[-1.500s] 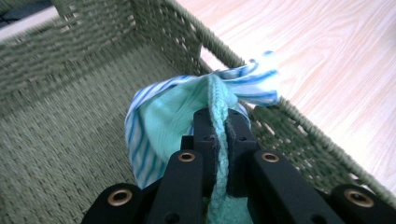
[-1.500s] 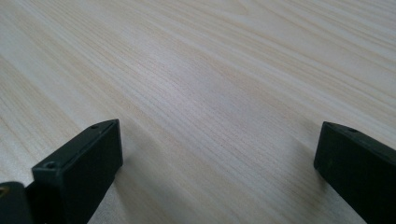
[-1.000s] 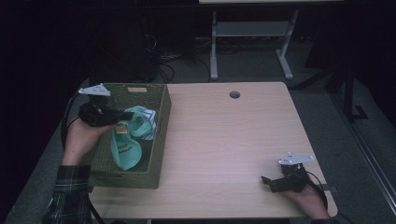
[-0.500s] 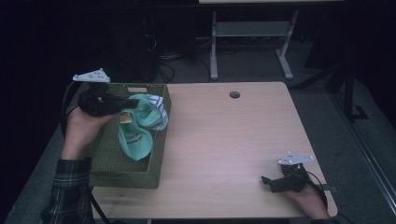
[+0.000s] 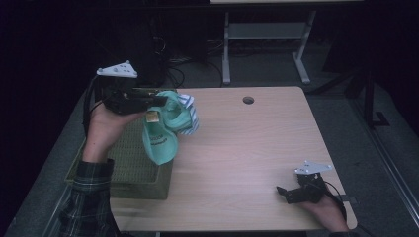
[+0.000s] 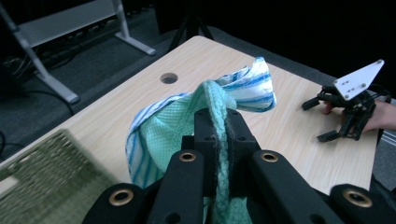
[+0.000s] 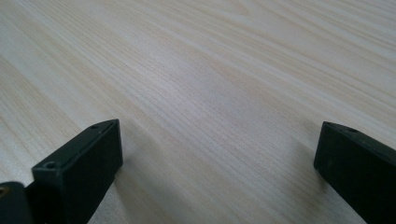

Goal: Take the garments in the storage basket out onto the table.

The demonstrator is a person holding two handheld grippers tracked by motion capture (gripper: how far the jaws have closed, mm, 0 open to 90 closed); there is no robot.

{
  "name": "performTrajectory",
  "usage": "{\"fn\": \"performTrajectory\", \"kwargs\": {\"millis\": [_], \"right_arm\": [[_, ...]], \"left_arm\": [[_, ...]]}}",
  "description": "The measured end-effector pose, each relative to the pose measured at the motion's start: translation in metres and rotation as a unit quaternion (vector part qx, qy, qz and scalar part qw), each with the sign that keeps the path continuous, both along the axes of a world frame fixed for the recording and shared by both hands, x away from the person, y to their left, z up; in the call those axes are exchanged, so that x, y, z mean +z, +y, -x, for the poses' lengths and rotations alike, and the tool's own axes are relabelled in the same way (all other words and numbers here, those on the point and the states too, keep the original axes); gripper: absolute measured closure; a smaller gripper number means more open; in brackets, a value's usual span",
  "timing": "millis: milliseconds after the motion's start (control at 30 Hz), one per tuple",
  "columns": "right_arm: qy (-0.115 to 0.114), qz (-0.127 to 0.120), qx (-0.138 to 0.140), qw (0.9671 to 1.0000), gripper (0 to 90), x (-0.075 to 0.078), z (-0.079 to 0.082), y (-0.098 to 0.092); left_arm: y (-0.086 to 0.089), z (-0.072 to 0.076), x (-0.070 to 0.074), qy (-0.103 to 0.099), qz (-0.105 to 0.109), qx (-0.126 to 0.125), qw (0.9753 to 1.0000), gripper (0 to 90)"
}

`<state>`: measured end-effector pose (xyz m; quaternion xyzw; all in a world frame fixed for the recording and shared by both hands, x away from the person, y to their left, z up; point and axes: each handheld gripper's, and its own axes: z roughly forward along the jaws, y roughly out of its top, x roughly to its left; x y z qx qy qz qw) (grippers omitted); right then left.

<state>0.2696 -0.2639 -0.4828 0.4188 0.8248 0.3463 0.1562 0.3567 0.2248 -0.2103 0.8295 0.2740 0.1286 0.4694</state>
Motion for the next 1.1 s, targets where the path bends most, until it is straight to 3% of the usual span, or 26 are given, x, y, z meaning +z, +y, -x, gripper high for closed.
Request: {"fn": "performTrajectory", "kwargs": {"millis": [567,1100], "right_arm": [[0.001,0.000,-0.001,1.0000,0.8,0.000,0.000,0.000],[0.000,0.000,0.000,1.0000,0.8,0.000,0.000,0.000]], "left_arm": [[-0.067,-0.011,-0.027,0.020,-0.007,-0.055,0.9983,85.3],[-0.112,-0.012,-0.055,0.034,0.006,-0.083,0.9960,85.3]]}}
